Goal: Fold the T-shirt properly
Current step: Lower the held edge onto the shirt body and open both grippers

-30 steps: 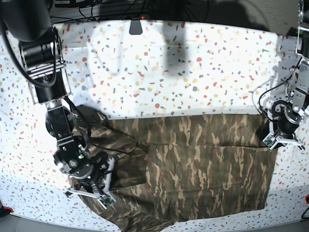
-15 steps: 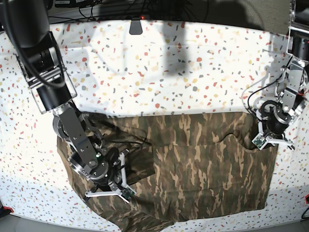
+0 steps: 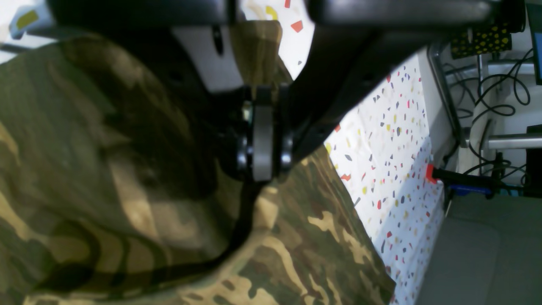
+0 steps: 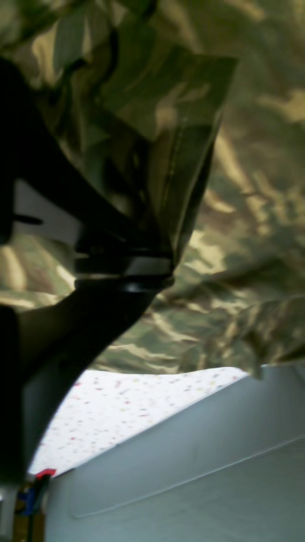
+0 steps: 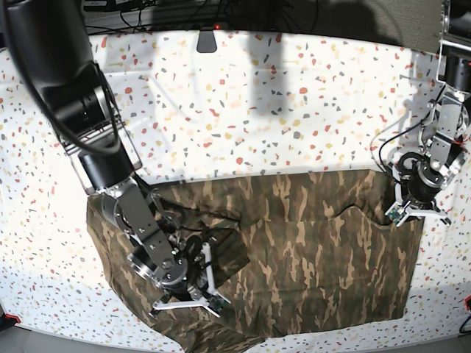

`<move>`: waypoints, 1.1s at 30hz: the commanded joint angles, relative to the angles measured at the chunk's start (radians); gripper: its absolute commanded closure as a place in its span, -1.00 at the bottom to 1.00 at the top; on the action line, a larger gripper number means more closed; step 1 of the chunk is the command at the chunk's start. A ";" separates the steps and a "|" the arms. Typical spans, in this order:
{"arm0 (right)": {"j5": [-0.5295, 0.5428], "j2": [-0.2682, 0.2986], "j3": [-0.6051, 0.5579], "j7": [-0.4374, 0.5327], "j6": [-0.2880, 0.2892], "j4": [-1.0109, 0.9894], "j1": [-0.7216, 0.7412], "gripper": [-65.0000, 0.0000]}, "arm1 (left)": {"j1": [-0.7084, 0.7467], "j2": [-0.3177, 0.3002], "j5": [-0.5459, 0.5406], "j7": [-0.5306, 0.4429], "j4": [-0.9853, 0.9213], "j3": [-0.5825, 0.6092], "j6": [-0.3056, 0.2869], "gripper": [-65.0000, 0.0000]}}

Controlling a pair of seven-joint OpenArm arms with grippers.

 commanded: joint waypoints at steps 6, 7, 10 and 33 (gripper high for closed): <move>-0.003 -0.005 0.006 -0.008 -0.012 0.013 0.041 1.00 | -0.028 -0.017 -0.006 -0.014 -0.082 -0.011 0.060 1.00; -0.003 -0.003 0.006 -0.010 -0.012 0.013 0.041 1.00 | -0.030 -0.017 -0.006 -0.015 -0.108 -0.011 0.076 1.00; -0.003 -0.002 0.006 -0.011 -0.013 0.013 0.041 1.00 | -0.044 -0.017 -0.007 -0.024 -0.176 -0.011 0.087 1.00; 0.002 0.001 0.006 -0.053 -0.074 0.013 0.040 1.00 | -0.111 -0.017 0.055 -0.086 -0.206 -0.011 0.229 0.14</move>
